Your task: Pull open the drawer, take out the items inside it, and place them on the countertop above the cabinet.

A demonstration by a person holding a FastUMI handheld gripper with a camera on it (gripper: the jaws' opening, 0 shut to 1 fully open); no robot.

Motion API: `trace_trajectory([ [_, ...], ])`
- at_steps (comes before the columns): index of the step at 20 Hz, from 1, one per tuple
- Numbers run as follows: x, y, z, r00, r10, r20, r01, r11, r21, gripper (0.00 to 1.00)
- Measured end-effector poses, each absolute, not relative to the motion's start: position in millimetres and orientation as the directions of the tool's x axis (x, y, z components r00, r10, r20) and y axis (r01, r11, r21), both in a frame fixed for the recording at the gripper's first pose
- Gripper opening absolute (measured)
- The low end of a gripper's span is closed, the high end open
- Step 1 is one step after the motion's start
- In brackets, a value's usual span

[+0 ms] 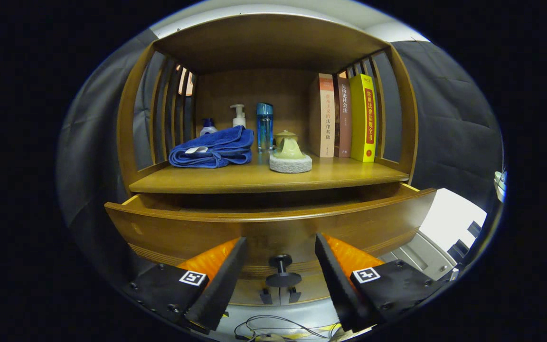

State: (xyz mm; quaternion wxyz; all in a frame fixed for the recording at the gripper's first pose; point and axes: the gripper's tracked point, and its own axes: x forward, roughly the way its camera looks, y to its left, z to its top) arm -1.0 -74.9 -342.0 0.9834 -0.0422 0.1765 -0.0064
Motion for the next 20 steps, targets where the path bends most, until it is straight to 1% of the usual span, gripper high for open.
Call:
trace_trajectory([
  [11, 48, -68, -355, 0.931, -0.054, -0.361, 0.019, 0.995, -0.1, 0.96],
  [15, 49, -67, -358, 0.932, -0.046, -0.36, 0.009, 0.995, -0.102, 0.96],
  [20, 45, -66, -353, 0.932, -0.059, -0.359, 0.033, 0.996, -0.077, 0.96],
])
